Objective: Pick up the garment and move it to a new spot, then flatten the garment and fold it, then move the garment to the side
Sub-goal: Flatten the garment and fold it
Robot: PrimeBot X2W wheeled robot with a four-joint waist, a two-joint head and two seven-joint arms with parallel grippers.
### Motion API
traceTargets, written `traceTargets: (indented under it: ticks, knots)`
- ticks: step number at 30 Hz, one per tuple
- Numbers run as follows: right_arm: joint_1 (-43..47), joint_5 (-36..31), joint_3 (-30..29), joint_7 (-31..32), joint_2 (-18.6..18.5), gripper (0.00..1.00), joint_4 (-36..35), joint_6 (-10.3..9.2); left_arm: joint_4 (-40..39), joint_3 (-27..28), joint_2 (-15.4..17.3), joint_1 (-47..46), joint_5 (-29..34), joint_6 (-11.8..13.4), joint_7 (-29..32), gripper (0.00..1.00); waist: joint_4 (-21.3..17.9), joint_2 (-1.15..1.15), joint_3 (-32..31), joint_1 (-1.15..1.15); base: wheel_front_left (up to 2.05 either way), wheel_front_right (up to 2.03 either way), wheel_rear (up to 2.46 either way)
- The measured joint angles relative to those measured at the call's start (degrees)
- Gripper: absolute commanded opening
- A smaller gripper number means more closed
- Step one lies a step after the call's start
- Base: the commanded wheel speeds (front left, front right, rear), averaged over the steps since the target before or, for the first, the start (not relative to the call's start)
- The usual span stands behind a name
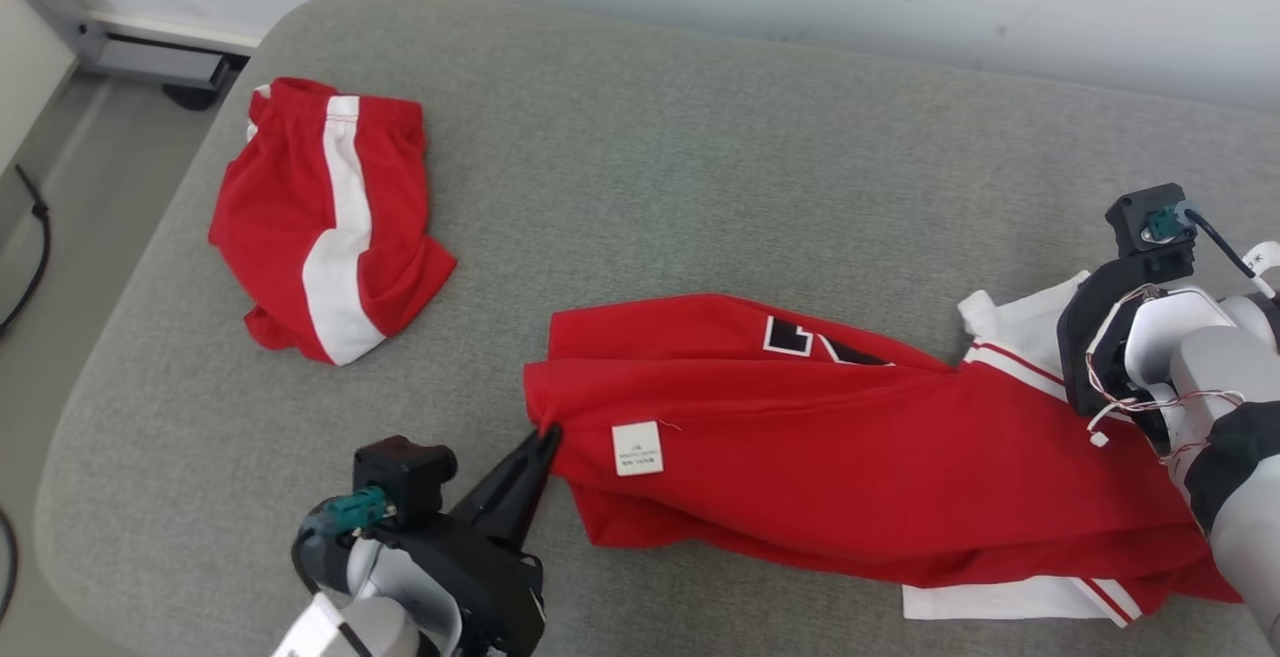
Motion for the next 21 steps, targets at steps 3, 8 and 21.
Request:
traceTargets:
  ticks: [3, 8, 21]
  knots:
    - [-0.9, -0.6, 0.4, -2.0, 0.0, 0.0, -0.2, 0.67, 1.3, 0.6, 0.2, -0.1, -1.3, -0.5, 0.0, 0.0, -0.9, 0.0, -0.3, 0.0, 0.0, 0.0, 0.0]
    - [-9.6, -1.5, 0.1, -7.7, -0.5, 0.0, -3.4, 0.89, 3.8, 3.2, 1.8, -6.7, -0.9, -1.0, 0.0, 0.0, -2.5, 0.0, -0.6, 0.01, 0.0, 0.0, 0.0]
    - [-3.7, -0.7, -1.5, -27.9, 1.2, 0.0, -6.2, 2.23, 5.7, 7.4, 3.7, -3.0, -0.4, 0.5, -3.0, 0.0, -7.2, -0.01, -5.7, -0.01, 0.0, 0.0, 0.0]
